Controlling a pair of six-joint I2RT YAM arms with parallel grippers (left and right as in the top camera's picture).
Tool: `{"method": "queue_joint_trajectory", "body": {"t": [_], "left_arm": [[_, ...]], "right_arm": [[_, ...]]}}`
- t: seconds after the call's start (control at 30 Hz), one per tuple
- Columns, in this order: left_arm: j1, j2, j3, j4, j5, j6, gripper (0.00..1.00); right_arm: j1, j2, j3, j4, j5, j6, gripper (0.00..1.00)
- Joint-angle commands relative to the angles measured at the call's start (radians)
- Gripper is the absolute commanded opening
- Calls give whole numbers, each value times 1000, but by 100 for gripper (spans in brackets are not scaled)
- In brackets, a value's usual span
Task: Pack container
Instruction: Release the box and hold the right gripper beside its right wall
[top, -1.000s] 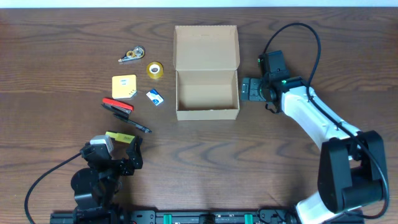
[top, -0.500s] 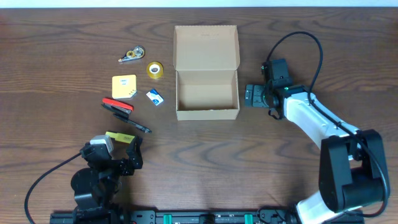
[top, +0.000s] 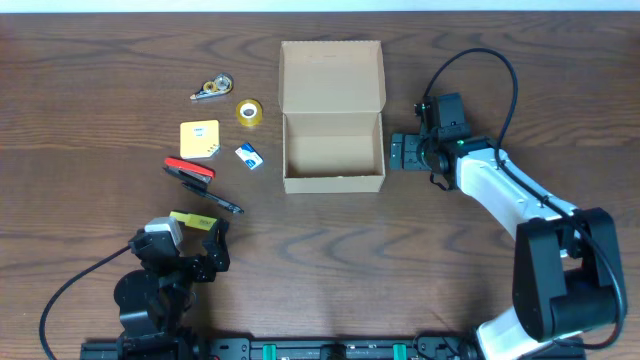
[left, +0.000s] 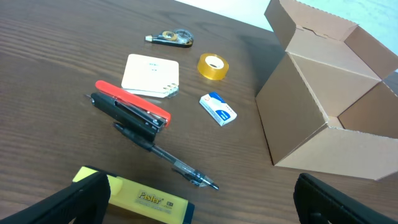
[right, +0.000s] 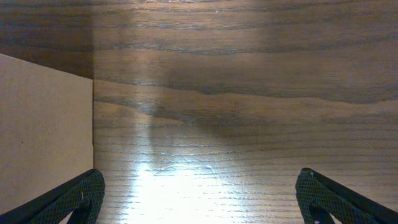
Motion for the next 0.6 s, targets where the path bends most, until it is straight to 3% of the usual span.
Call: {"method": "queue_joint_trajectory", "body": {"t": [0.0,0.57], "left_arm": [[0,-7,-19,1,-3,-4,95],[0,-7,-19,1,-3,-4,95]], "right_arm": [[-1,9,-3,0,-15,-21,99],[-1,9,-3,0,-53,-74,99]]}}
